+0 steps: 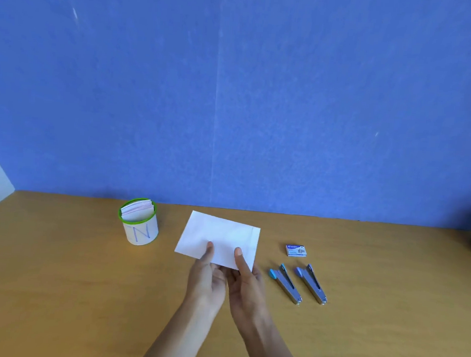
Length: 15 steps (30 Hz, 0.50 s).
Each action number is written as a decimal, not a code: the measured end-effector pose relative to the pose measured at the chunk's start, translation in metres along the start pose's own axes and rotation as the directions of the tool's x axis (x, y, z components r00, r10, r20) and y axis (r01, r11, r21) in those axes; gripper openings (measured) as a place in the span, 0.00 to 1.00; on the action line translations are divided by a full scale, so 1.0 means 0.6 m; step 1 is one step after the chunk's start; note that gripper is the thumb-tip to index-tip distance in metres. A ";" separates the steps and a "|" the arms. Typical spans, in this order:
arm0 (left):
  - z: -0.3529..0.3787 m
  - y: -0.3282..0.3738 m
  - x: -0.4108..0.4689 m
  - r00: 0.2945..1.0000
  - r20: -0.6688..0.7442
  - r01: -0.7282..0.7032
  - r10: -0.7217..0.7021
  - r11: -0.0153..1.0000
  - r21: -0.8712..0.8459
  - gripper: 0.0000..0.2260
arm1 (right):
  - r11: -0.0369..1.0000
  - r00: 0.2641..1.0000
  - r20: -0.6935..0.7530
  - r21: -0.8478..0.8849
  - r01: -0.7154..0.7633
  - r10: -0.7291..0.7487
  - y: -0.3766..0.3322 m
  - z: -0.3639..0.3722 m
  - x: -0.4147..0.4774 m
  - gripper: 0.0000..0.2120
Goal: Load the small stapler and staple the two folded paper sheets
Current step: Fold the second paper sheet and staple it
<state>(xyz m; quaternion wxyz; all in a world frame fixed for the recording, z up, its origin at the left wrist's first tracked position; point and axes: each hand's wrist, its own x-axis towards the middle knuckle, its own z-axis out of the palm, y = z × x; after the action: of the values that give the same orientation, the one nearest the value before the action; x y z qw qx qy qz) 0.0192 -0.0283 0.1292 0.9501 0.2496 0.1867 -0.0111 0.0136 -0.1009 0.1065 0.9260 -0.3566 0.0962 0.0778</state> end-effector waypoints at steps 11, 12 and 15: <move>-0.014 0.045 0.003 0.978 0.141 -0.184 0.154 0.954 0.236 0.15 | 0.906 0.962 -0.102 -0.374 0.198 -0.253 -0.061 -0.007 -0.019 0.14; -0.011 0.049 0.000 0.971 0.186 -0.198 0.150 0.941 0.276 0.16 | 0.853 0.955 -0.061 -0.469 0.229 -0.290 -0.066 -0.007 -0.024 0.17; 0.005 0.042 -0.010 0.948 0.267 -0.261 0.173 0.904 0.338 0.19 | 0.713 0.926 0.053 -0.622 0.323 -0.373 -0.071 -0.002 -0.033 0.25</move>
<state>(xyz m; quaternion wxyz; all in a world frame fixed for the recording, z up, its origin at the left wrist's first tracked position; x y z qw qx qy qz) 0.0177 -0.0082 0.1456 0.8964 0.4402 0.0406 0.0315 0.0033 -0.1346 0.1375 0.7501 -0.6552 0.0316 -0.0844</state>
